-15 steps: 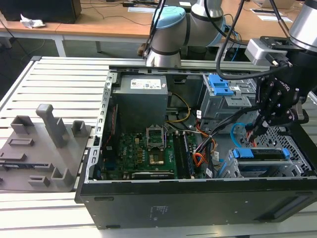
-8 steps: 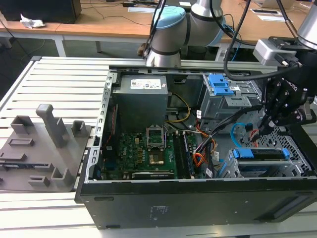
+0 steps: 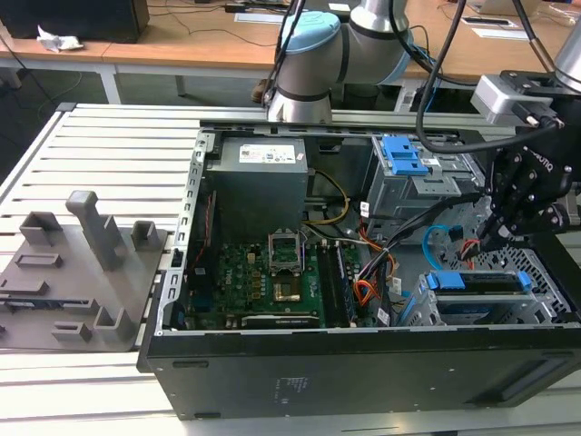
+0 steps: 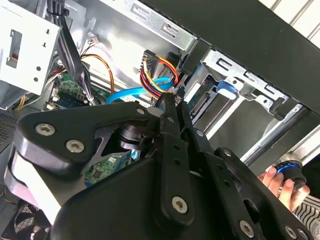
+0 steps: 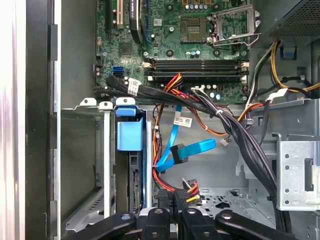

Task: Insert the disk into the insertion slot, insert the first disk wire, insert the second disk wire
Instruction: 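Insert the first disk wire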

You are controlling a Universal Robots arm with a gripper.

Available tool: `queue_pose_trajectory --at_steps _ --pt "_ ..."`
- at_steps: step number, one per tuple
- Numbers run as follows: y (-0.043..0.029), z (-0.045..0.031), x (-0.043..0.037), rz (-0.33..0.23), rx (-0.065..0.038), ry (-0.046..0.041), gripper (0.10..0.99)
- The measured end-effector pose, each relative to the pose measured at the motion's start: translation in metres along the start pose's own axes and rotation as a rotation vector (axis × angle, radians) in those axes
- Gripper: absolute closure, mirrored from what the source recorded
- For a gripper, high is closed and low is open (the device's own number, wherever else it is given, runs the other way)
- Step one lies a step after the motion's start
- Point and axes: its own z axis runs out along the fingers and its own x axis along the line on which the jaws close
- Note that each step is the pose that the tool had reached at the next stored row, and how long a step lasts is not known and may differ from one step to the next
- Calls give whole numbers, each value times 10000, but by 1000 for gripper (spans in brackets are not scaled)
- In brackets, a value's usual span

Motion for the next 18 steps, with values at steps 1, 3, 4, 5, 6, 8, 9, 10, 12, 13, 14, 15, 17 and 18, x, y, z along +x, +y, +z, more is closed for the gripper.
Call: queue_pose_trajectory --at_steps 1,3,4,5,6,8,9,10,12,13,14,15,17,18 --pt "0 1 11 0 0 0 925" --pt "-1 1 26 0 0 0 925" --pt "-1 2 30 0 0 0 925" --pt "-1 2 41 0 0 0 925" --pt "-1 3 47 0 0 -1 925" --pt "-1 4 58 0 0 -1 925" --pt "-1 4 63 0 0 0 925" --pt "-1 4 68 0 0 0 925" --pt "-2 5 81 0 0 0 925" --pt "-2 5 86 0 0 0 925" --pt "-2 6 95 0 0 -1 925" --pt "-2 6 104 0 0 0 925" --pt "-2 7 115 0 0 -1 925" --pt "-3 7 126 0 0 0 925"
